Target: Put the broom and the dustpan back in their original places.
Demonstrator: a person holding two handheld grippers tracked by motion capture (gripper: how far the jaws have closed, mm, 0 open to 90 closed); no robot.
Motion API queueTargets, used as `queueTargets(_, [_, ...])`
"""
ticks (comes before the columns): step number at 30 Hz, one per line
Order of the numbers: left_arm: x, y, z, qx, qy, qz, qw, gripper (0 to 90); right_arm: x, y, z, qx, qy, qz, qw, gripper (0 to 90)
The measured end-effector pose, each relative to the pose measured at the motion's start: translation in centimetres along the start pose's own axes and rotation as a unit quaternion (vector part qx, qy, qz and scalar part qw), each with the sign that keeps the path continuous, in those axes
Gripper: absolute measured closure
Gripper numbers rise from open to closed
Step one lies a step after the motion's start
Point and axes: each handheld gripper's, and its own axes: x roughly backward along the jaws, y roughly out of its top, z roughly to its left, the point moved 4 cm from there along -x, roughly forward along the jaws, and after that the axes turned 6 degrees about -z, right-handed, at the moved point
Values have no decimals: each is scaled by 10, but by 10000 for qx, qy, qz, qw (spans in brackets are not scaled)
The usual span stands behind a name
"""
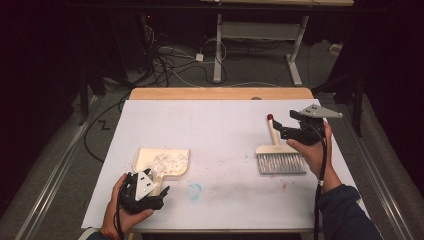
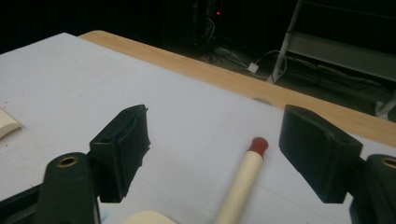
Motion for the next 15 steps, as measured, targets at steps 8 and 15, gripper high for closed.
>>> queueTargets(8, [1, 0, 0, 5, 6, -15, 10000, 184, 8, 5, 10, 42, -4, -150, 9999, 164])
queueTargets(15, [1, 0, -1, -8, -35, -6, 10000, 184, 20, 11, 19, 115, 166, -318, 9993, 166])
